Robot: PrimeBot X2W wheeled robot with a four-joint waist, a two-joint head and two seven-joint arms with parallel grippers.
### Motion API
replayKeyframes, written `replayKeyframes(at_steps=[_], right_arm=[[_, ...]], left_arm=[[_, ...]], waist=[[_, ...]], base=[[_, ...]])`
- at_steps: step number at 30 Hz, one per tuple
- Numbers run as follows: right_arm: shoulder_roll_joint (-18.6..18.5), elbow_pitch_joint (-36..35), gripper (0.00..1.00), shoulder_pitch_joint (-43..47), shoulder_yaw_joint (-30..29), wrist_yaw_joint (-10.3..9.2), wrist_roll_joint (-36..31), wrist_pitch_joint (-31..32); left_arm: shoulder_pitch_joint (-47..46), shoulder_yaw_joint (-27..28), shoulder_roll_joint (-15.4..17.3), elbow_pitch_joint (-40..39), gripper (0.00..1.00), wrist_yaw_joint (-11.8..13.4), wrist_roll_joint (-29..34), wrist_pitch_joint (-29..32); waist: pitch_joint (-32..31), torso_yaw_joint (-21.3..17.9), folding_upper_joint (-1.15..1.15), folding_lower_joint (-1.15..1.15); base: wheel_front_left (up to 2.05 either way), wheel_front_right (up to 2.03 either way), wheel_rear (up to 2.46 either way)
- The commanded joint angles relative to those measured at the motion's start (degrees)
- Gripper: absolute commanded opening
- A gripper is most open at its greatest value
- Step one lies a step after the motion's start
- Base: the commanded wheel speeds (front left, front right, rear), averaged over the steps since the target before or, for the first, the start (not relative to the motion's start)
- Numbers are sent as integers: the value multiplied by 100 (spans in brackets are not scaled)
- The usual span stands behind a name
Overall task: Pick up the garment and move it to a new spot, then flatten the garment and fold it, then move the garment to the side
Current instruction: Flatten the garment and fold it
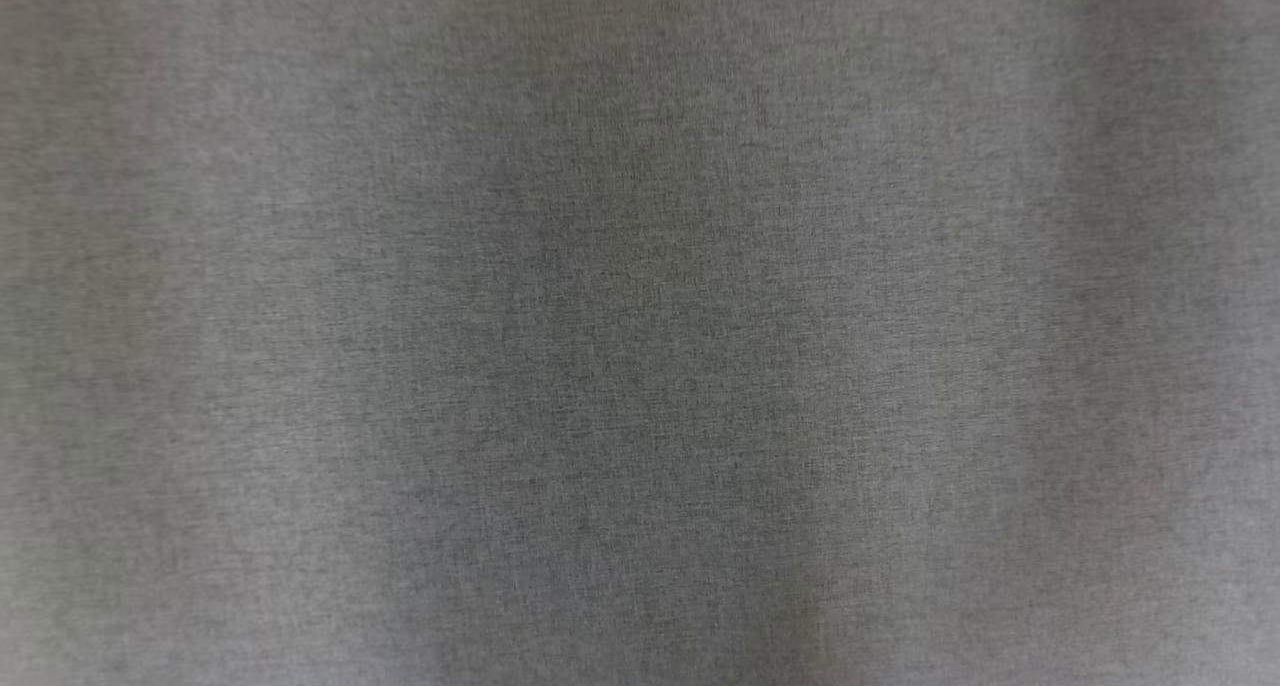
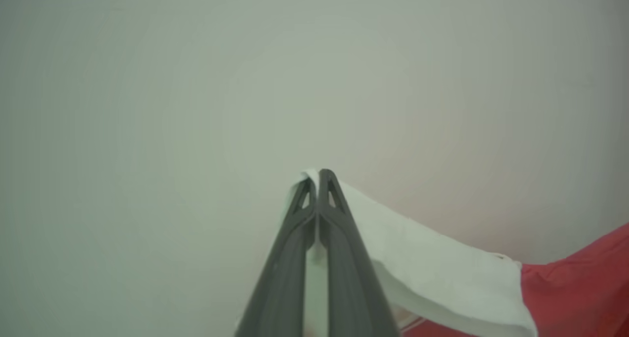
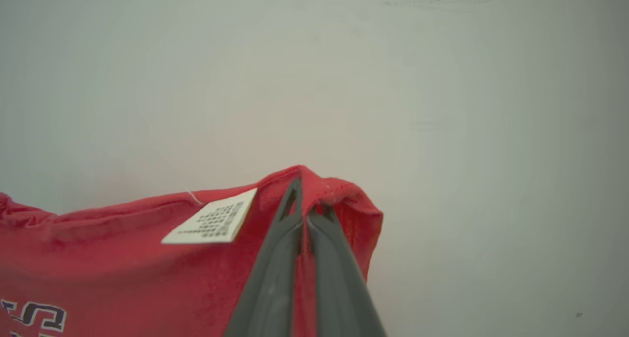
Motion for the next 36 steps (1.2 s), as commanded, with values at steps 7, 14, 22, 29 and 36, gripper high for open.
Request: replayKeyframes(at_steps=[7, 14, 22, 29, 36], right_arm=[[-21, 833, 0, -941, 328, -16, -109, -84], [67, 1226, 0, -1275, 543, -16, -26, -208], [171, 1658, 0, -1548, 916, -16, 28, -335], [184, 1956, 0, -1720, 1177, -16, 137, -464], [247, 2042, 0, -1630, 1436, -16, 296, -615]], left_arm=[[-1124, -274, -175, 960, 0, 11, 109, -295], [-1454, -507, -248, 1333, 0, 12, 32, -372], [-1540, -739, -240, 1595, 0, 11, -196, -536], [-1628, -955, -234, 1707, 0, 11, -331, -681], [-1381, -1124, -328, 1636, 0, 11, -638, -874]], waist=[[294, 10, -2, -2], [408, 82, -2, -2], [502, 107, -2, -2], [507, 150, -2, -2], [473, 221, -2, -2]], base=[[0, 0, 0], [0, 0, 0], [0, 0, 0], [0, 0, 0], [0, 0, 0]])
